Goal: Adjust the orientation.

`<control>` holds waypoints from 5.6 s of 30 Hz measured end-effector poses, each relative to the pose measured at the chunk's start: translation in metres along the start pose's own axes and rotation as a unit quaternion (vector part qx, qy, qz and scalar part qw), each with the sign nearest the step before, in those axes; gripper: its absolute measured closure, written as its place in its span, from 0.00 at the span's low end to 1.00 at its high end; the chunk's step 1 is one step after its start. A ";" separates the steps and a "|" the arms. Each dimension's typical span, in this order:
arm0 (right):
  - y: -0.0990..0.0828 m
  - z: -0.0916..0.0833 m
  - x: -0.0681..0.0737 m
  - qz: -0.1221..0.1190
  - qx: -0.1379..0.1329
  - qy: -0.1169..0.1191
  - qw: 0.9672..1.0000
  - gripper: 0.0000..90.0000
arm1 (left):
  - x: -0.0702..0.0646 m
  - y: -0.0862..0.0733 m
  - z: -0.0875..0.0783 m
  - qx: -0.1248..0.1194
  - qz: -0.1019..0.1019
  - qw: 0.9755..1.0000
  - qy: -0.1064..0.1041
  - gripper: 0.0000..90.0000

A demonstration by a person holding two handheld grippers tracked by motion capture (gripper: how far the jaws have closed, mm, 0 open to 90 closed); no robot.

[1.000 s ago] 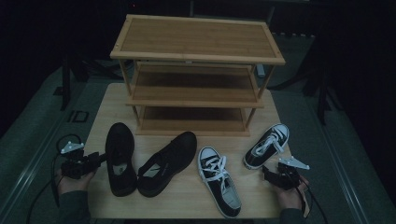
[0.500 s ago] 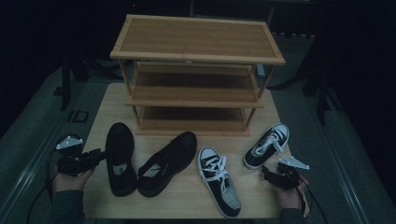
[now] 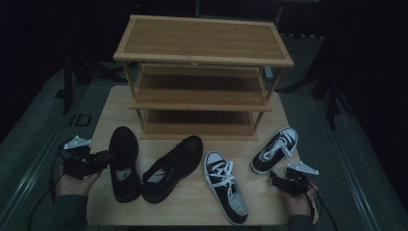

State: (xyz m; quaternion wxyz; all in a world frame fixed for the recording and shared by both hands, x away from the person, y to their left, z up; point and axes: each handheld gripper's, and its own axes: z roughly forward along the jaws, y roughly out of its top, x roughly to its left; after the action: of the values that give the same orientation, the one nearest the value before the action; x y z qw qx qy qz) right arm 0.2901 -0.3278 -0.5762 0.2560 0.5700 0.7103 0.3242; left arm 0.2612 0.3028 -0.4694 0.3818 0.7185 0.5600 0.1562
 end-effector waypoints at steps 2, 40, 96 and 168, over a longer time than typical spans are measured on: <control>0.000 0.000 0.000 0.000 0.000 0.000 1.000 0.32 | -0.004 0.001 0.001 0.003 0.004 1.000 0.001 0.63; 0.000 0.000 0.000 0.000 0.000 0.000 1.000 0.32 | -0.005 -0.008 0.024 0.095 0.007 0.994 0.051 0.97; 0.000 0.000 0.000 0.000 0.000 0.000 1.000 0.32 | 0.003 0.043 0.071 0.060 0.089 0.993 -0.057 0.68; 0.000 0.000 0.002 -0.006 0.002 0.009 1.000 0.29 | -0.093 0.034 0.045 0.053 0.173 0.982 -0.047 0.68</control>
State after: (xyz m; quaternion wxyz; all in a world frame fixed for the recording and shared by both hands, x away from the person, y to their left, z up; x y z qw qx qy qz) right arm 0.2898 -0.3262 -0.5762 0.2507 0.5631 0.7167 0.3261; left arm 0.2833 0.1975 -0.4557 0.3365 0.8304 0.4156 0.1564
